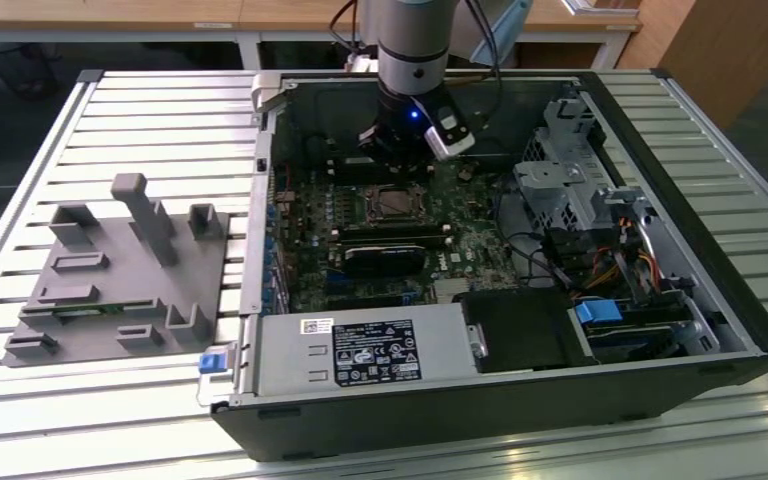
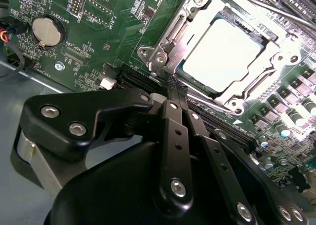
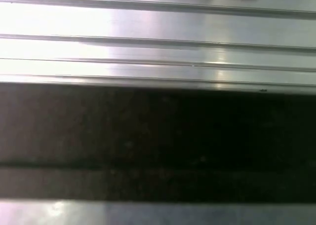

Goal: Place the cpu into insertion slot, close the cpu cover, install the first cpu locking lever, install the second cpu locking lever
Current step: 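Install the first cpu locking lever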

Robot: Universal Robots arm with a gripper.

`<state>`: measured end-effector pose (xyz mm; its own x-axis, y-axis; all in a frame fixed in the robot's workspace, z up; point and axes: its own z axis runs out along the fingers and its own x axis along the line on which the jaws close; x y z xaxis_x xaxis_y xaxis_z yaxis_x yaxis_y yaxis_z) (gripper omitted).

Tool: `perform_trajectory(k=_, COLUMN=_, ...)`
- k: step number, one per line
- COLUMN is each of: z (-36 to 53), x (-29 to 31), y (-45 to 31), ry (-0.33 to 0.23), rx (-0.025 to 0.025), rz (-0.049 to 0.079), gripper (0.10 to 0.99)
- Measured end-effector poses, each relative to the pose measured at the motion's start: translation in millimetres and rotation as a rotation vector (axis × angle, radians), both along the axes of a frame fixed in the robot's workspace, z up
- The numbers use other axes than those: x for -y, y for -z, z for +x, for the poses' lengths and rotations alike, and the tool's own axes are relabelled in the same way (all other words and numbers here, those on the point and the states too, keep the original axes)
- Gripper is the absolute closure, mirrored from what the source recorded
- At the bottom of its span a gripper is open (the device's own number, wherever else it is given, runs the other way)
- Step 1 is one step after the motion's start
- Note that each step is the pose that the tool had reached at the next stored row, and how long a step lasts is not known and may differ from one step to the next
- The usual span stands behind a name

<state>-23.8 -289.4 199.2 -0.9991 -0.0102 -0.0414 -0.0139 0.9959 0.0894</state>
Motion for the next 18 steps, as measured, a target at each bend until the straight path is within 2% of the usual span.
perform_trajectory(k=6, z=0.2, x=0.0, y=-2.0, ry=0.0, rx=0.0, rz=0.0, gripper=0.98)
perform_trajectory(k=14, z=1.5, x=-0.3, y=0.0, ry=0.0, rx=-0.0002, rz=-0.024, gripper=0.98)
perform_trajectory(k=18, z=1.5, x=-0.3, y=0.2, ry=0.0, rx=-0.0002, rz=-0.025, gripper=0.98)
